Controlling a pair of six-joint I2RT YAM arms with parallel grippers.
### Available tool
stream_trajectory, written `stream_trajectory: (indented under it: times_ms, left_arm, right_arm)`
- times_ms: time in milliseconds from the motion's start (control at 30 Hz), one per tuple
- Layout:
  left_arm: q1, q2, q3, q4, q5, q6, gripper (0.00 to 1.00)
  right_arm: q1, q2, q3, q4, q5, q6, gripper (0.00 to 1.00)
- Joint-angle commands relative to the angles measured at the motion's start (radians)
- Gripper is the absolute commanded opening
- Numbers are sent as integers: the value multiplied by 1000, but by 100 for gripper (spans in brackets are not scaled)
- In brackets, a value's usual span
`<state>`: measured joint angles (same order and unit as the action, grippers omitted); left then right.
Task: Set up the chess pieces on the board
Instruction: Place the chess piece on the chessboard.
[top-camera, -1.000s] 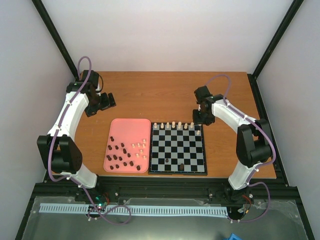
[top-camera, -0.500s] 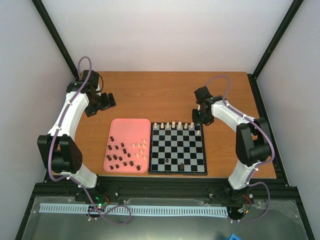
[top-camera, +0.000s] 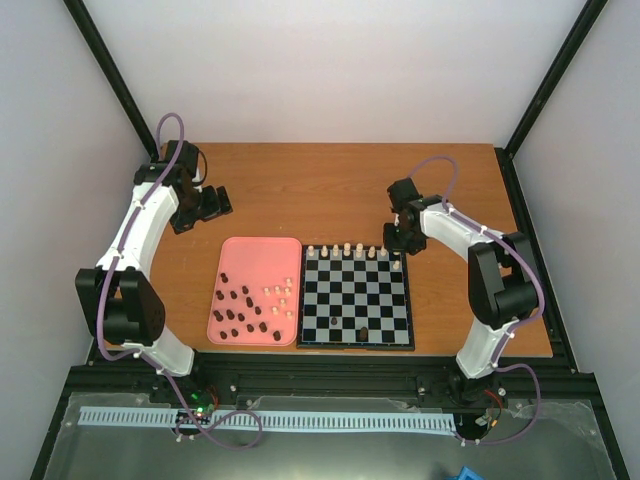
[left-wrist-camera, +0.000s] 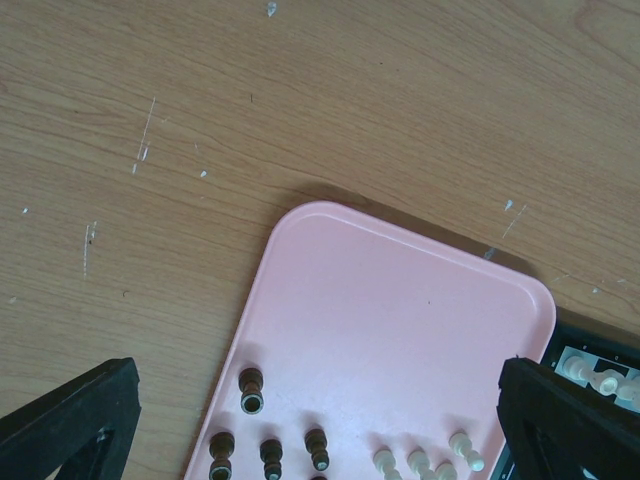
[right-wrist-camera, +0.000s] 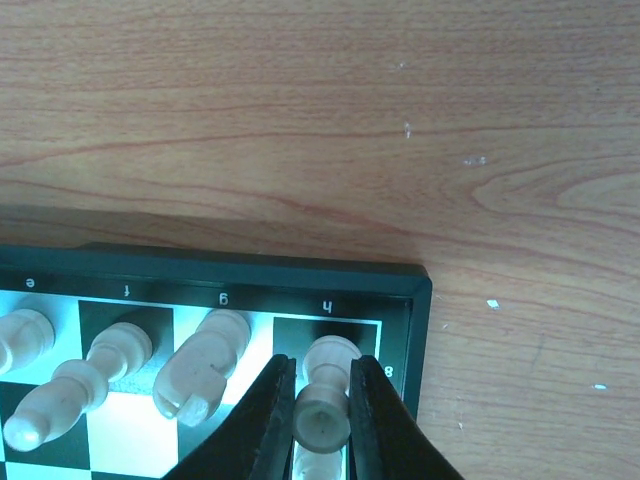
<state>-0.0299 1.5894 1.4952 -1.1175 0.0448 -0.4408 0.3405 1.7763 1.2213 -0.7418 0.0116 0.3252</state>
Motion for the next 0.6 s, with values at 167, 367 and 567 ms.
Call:
stream_trajectory:
  times_ms: [167, 367, 567]
  left_arm:
    - [6, 16, 20, 9, -8, 14, 100]
    - [5, 21, 24, 10, -6, 14, 100]
    - [5, 20, 26, 10, -7, 14, 100]
  right_arm:
    - [-8, 41, -16, 21, 5, 11, 5]
    - [-8, 45, -16, 13, 9, 11, 13]
    - [-8, 17, -4, -7, 20, 4, 28]
